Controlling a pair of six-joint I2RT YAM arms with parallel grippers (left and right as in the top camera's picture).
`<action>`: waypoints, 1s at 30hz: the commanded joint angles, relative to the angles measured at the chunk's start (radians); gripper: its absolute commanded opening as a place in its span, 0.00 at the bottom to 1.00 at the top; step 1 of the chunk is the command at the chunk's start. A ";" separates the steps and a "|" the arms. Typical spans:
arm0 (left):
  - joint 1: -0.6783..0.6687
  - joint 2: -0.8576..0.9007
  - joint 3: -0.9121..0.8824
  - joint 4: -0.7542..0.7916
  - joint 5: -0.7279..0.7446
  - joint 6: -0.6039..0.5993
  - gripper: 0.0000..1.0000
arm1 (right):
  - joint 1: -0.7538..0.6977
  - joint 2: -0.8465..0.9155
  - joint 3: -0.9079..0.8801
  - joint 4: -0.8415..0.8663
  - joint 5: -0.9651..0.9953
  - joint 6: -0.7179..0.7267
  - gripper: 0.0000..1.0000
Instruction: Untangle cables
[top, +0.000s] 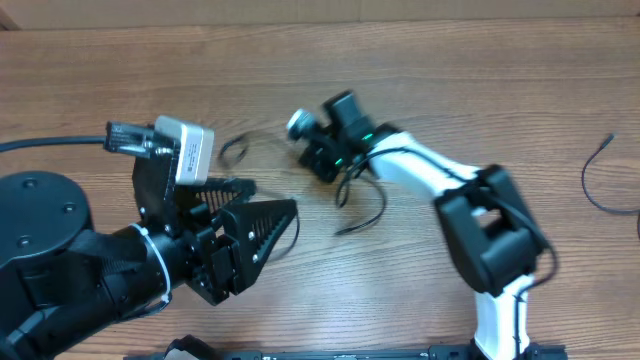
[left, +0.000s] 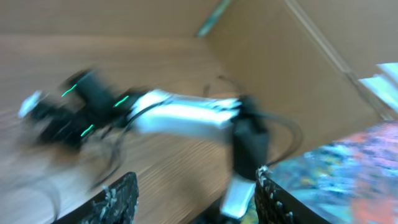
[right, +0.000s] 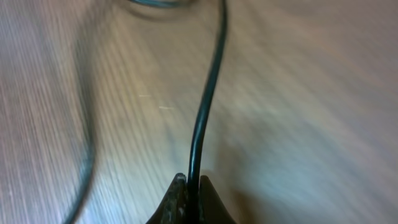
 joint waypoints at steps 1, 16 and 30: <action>-0.006 0.003 0.002 -0.078 -0.202 0.033 0.59 | -0.043 -0.109 0.007 -0.037 -0.096 0.023 0.04; 0.001 0.138 -0.123 -0.171 -0.512 -0.016 0.52 | -0.065 -0.237 0.007 -0.172 -0.117 0.019 0.04; 0.239 0.130 -0.362 -0.089 -0.301 0.034 0.61 | -0.065 -0.499 0.007 -0.241 -0.074 0.020 0.04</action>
